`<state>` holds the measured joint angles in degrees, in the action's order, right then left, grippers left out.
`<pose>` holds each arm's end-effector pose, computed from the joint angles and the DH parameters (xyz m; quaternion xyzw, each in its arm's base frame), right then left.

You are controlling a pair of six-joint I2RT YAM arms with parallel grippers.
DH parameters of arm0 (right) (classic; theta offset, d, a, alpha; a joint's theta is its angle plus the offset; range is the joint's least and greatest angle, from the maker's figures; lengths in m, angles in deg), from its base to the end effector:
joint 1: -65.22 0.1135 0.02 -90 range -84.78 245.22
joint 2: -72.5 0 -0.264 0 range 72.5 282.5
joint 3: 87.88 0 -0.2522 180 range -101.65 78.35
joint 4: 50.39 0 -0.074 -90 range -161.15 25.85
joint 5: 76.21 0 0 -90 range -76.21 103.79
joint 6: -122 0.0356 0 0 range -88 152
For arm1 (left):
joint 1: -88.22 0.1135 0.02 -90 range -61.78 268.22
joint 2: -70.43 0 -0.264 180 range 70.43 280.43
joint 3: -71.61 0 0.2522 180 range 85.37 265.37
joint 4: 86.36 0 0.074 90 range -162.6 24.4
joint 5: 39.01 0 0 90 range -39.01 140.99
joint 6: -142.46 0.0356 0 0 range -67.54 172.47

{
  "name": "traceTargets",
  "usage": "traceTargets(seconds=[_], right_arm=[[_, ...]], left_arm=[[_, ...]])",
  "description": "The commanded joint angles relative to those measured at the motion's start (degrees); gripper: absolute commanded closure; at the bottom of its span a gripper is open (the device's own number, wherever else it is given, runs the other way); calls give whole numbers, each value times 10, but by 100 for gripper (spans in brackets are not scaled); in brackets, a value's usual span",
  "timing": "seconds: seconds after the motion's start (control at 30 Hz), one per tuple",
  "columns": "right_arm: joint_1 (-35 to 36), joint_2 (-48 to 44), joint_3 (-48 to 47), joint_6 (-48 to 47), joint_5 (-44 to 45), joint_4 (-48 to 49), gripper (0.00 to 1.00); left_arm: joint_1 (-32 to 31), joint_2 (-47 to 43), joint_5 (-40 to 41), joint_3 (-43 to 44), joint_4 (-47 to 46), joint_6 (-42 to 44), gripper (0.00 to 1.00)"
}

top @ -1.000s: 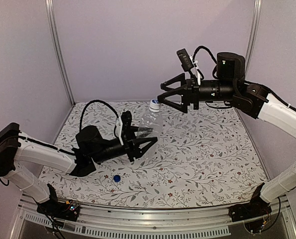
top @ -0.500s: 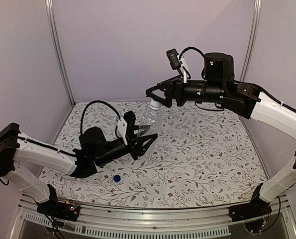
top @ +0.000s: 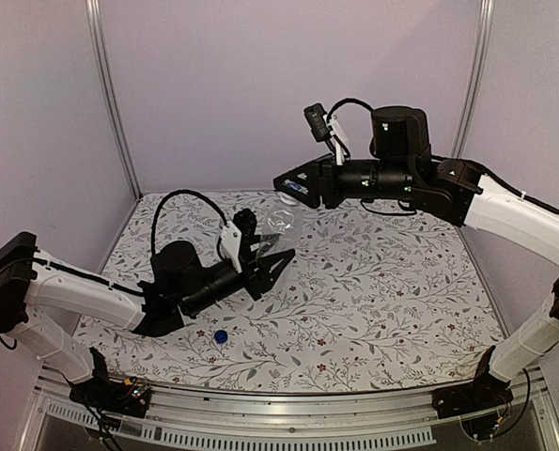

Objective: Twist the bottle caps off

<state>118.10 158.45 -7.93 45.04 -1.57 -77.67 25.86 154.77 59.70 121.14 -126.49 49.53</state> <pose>0.2046 0.2859 0.4136 -0.3426 0.7018 0.4228 0.4596 0.1485 -0.2719 0.2424 0.2841 0.6111 -0.3545 0.6482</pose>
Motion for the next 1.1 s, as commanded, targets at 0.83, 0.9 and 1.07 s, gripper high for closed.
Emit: traceTargets(seconds=[0.83,0.9,1.07], right_arm=[[4,-6,16,-20,-35,19,88],[3,-11,17,-52,-53,20,94],[-4,-29,29,-161,-177,20,98]], left_arm=[[-10,-22,3,4,-1,7,54],[-10,-23,-28,0,-9,9,54],[-3,-25,-163,-12,-40,2,54]])
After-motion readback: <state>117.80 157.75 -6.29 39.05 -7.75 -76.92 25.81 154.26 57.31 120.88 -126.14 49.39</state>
